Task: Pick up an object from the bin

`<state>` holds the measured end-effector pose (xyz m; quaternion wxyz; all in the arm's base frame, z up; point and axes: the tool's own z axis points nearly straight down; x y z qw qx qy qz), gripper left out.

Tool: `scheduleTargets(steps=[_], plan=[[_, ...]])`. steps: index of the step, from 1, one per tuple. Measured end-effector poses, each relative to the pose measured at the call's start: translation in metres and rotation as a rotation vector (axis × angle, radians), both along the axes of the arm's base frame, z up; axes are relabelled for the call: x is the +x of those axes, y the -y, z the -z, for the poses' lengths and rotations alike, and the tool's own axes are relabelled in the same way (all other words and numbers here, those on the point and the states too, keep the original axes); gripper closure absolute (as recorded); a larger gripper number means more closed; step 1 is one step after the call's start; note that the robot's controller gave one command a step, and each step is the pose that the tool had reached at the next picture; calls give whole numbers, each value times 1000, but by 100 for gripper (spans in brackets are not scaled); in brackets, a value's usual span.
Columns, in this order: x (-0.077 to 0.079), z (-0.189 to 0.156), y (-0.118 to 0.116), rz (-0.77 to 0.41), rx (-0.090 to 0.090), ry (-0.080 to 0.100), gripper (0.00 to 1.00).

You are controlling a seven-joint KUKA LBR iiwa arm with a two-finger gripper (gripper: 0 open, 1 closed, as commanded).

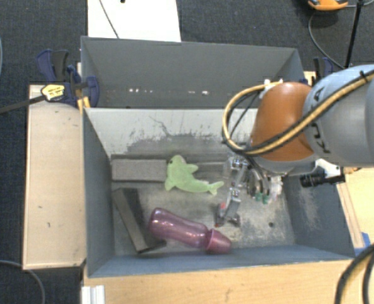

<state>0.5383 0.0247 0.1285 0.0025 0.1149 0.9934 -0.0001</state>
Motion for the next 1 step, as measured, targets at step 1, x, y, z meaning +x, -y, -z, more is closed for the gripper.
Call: scheduleTargets(steps=[1], plan=[[3, 47, -17, 164, 7, 8, 100]])
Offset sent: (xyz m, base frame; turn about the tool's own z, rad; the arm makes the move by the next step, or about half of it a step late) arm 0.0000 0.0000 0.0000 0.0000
